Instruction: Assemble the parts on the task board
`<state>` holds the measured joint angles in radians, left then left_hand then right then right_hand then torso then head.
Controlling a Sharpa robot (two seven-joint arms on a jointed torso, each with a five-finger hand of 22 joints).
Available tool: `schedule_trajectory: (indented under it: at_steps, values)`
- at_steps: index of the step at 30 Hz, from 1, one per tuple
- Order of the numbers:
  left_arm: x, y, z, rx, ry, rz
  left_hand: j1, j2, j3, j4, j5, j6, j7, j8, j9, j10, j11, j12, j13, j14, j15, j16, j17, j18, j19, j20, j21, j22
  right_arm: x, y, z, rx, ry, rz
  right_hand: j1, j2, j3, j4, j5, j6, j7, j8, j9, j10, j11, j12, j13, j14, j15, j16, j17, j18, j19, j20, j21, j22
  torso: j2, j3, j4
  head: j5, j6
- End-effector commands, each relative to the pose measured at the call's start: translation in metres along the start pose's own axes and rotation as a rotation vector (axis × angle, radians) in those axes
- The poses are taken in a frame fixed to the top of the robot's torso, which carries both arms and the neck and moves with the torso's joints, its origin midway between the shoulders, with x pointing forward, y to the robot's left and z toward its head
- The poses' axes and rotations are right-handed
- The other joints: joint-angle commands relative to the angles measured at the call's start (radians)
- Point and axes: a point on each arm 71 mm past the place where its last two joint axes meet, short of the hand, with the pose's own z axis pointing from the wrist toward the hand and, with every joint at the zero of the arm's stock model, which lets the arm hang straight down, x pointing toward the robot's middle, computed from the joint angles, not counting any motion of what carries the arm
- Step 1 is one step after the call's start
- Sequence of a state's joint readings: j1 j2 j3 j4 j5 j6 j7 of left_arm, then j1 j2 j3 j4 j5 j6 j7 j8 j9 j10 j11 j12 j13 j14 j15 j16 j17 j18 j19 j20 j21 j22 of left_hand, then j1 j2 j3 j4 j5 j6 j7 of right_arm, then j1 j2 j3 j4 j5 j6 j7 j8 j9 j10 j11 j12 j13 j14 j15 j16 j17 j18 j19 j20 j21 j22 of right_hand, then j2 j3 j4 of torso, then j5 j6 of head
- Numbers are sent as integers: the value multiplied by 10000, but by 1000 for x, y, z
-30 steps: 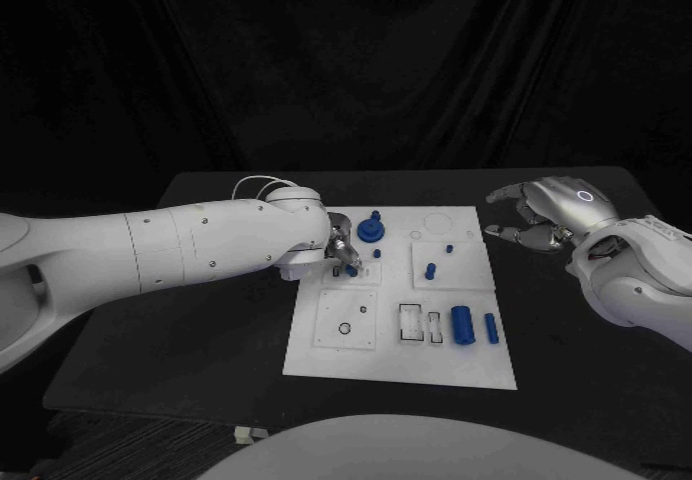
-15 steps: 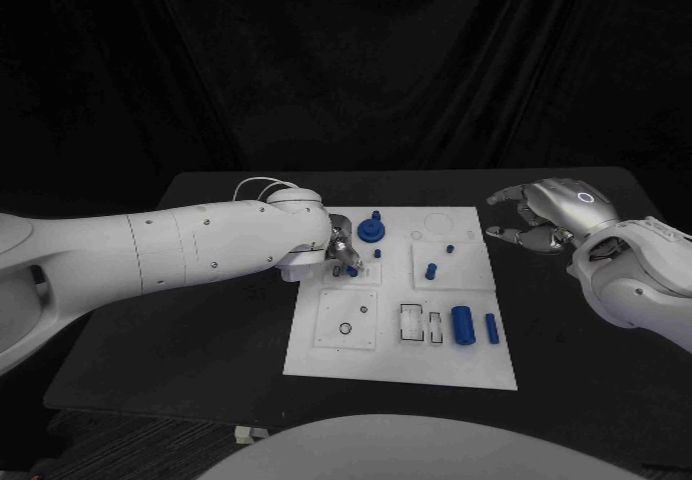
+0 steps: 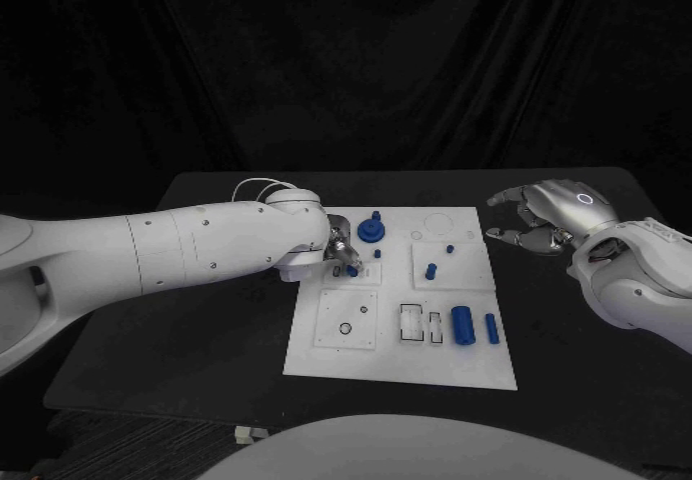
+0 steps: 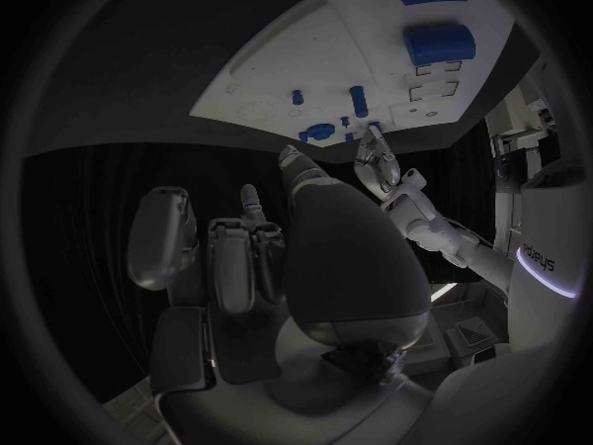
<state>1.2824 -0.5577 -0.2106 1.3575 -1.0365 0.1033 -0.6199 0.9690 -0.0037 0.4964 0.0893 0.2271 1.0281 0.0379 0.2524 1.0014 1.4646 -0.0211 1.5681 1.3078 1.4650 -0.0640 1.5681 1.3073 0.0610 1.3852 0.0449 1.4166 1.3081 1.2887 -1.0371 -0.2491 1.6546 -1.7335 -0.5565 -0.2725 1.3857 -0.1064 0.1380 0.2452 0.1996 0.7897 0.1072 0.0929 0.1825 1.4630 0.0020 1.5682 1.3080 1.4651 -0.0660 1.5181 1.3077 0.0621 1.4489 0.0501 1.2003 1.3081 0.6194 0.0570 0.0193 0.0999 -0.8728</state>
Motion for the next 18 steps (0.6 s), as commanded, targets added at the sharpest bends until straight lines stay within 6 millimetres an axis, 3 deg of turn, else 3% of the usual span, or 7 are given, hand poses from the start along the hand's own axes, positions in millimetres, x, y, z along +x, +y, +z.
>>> schedule_trajectory:
  at_steps: [1, 2, 9, 12, 18]
  values:
    - [9, 0, 2, 95, 372, 130, -220, -77, -430, 277, -327, 53, 82, -193, -119, 1062, 10, 27, 2630, 1057, -8, 27, 2635, -21, -33, 34, -61, 895, 1, -2, -1, 195, 65, -39, 75, 30, 10, -56, 16, 98, -6, 25, -9, 1078, 61, 26, 2628, 936, 86, -43, 2204, 108, 14, 9, -35, 1662, 5, -1, -4, 20, 2]
    - [10, 0, 3, 84, 385, 130, -424, -114, -735, 529, -472, 78, 122, -311, -213, 1051, 42, 17, 2621, 1057, 15, 27, 2635, -21, -33, 49, -72, 902, 1, -2, -1, 193, 67, -39, 75, 30, 10, -56, 16, 98, -6, 25, -9, 1078, 61, 26, 2628, 936, 86, -43, 2204, 108, 14, 9, -35, 1662, 4, -3, -5, 22, 2]
    - [10, 2, 3, 58, 386, 99, -752, -103, -1775, 1218, -1114, 263, 150, -644, -448, 1042, 85, 9, 2613, 1057, 53, 27, 2635, -18, -12, 95, -108, 953, 2, -2, -1, 189, 82, -37, 74, 30, 9, -57, 24, 102, -7, 25, -10, 1078, 62, 26, 2628, 937, 86, -38, 2208, 111, 10, 10, -46, 1659, 8, -3, -4, 8, 2]
    - [10, 3, 3, 64, 321, 43, -835, -77, -2052, 1400, -1319, 355, 137, -646, -418, 1051, 79, 17, 2621, 1057, 51, 27, 2635, -20, 4, 97, -113, 978, 2, -2, -1, 194, 87, -38, 74, 30, 9, -57, 24, 102, -7, 25, -10, 1078, 62, 26, 2628, 937, 86, -38, 2208, 111, 10, 10, -46, 1659, 0, -3, 5, -11, 2]
    - [8, 6, 3, 46, 153, -95, -795, -59, -2202, 1454, -1376, 460, 105, -575, -319, 1062, 58, 27, 2630, 1057, 38, 27, 2635, -26, 33, 90, -101, 1009, 3, -2, -1, 200, 113, -44, 69, 27, 4, -59, 33, 110, -7, 24, -13, 1078, 63, 26, 2628, 936, 88, -41, 2205, 115, 2, 11, -70, 1653, 5, -2, 5, -5, 2]
